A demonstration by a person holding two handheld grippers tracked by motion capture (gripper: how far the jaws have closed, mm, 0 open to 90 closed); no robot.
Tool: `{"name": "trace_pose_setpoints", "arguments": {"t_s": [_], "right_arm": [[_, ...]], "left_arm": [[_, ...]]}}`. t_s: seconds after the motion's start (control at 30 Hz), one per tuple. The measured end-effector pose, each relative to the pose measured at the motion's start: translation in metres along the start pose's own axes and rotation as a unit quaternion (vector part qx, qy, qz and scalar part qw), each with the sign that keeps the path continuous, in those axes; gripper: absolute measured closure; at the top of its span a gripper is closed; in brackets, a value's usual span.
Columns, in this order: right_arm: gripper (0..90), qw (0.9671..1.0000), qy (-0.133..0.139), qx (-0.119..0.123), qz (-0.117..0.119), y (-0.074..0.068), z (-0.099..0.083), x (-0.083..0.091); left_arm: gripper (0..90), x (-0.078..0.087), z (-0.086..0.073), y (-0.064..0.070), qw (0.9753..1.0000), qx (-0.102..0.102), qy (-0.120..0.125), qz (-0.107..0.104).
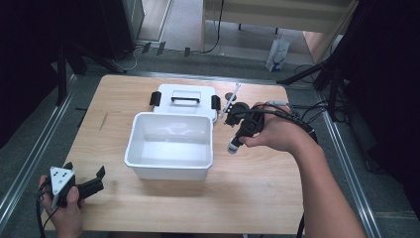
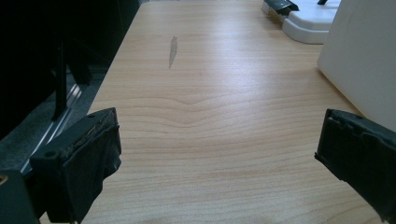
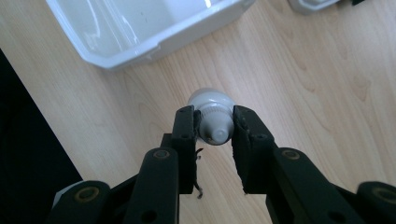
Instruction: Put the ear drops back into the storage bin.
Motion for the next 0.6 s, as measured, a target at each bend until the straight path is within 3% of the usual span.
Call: {"name": "trace_pose_setpoints", "arguments": {"t_s": [0.37, 0.6], "right_arm": [[72.2, 0.9993, 0.017, 0.033, 0.004, -0.018, 0.031, 0.021], [72.2, 0.9984, 0.018, 0.052, 0.011, -0.031, 0.049, 0.017]], "left_arm": [[0.5, 0.000, 0.000, 0.000, 1.0000, -0.002, -0.001, 0.000], [0.5, 0.000, 0.000, 0.000, 1.0000, 0.000, 0.000, -0.001]]}}
Point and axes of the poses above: each handheld gripper's, and its own axes: x roughly backward along the jaws, z roughly out of its top, y roughly to its right, the point moved 3 cm from there along -x, roughly forward along the jaws, and after that the axes turned 13 degrees about -x, right-handed, at the moved point
